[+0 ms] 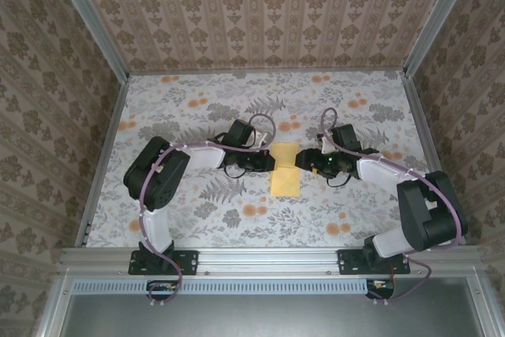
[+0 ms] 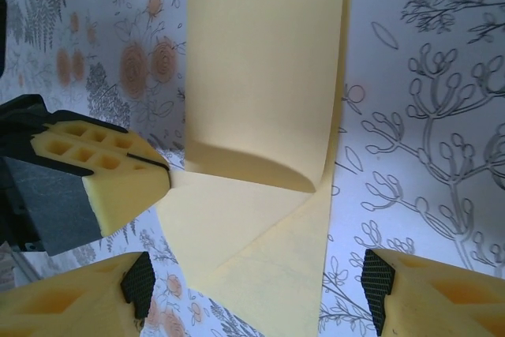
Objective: Fold a paper plane with a square sheet of paper (fold left side to right side)
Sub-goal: Turn over the paper at the center of the table.
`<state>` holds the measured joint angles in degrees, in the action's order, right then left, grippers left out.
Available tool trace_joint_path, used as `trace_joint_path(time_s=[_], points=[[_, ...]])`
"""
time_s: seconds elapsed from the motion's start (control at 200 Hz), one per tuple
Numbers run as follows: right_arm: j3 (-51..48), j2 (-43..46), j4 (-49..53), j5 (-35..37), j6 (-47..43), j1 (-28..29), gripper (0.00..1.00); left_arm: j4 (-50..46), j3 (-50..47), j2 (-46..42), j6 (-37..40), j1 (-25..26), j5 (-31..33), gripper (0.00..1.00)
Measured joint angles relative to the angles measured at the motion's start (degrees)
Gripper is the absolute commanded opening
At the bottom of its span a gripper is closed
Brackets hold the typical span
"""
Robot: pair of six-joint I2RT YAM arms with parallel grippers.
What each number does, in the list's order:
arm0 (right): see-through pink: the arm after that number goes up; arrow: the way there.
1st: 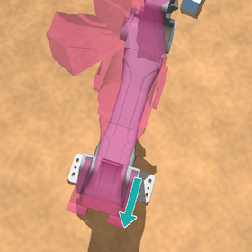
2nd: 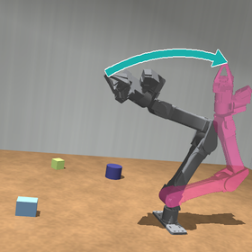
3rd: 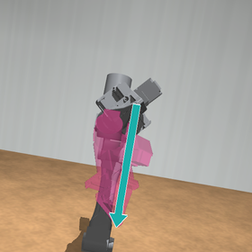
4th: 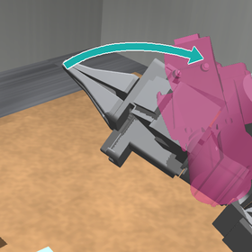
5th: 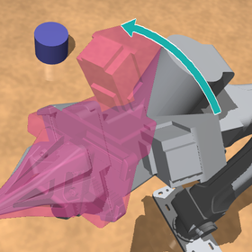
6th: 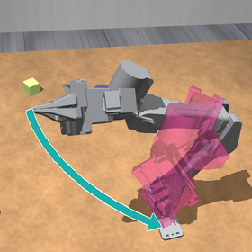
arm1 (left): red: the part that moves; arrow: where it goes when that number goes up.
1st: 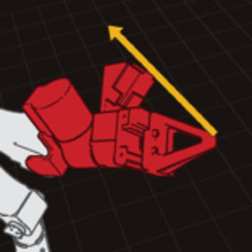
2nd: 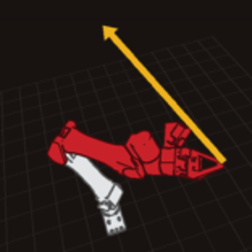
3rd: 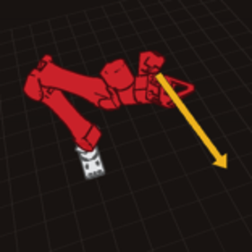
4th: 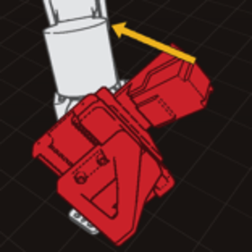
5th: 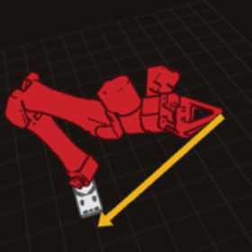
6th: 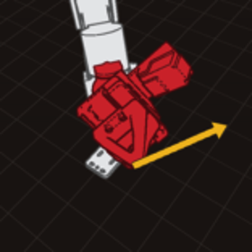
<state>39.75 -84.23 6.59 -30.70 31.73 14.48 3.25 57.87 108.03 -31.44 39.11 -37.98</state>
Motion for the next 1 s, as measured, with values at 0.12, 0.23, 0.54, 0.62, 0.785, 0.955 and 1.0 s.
trace_joint_path(time_s=[0.12, 0.23, 0.54, 0.62, 0.785, 0.955, 1.0], points=[[0.5, -2.9, -1.2, -1.8, 1.2, 1.0, 0.69, -0.2, -1.4, -2.5, 0.2, -0.2, 0.9, 0.01], [1.2, -5.2, -2.9, -3.1, 2.2, 2.4, 0.66, -0.2, -1.7, -3.9, 0.2, -0.2, 1.8, 0.01], [4.2, -11.4, -8.4, -5.5, 6.1, 4.8, 0.3, -0.2, -2.0, -4.3, 0.2, -0.2, 2.9, 0.11], [4.3, -11.9, -9.2, -5.7, 7.1, 4.9, 0.15, -0.2, -2.3, -4.6, 0.2, -0.3, 3.6, 0.2], [5.0, -11.7, -9.9, -6.1, 7.0, 4.7, 0.05, -0.2, -5.1, -8.8, -0.2, -2.2, 4.9, 0.5], [5.6, -7.8, -10.1, -8.9, 5.3, 1.9, 0.04, 0.2, -9.4, -18.5, -1.9, -6.4, 6.0, 0.88], [5.9, -5.8, -10.7, -10.1, 5.0, 0.6, 0.04, 0.6, -10.6, -21.8, -2.5, -7.7, 6.1, 0.97]])
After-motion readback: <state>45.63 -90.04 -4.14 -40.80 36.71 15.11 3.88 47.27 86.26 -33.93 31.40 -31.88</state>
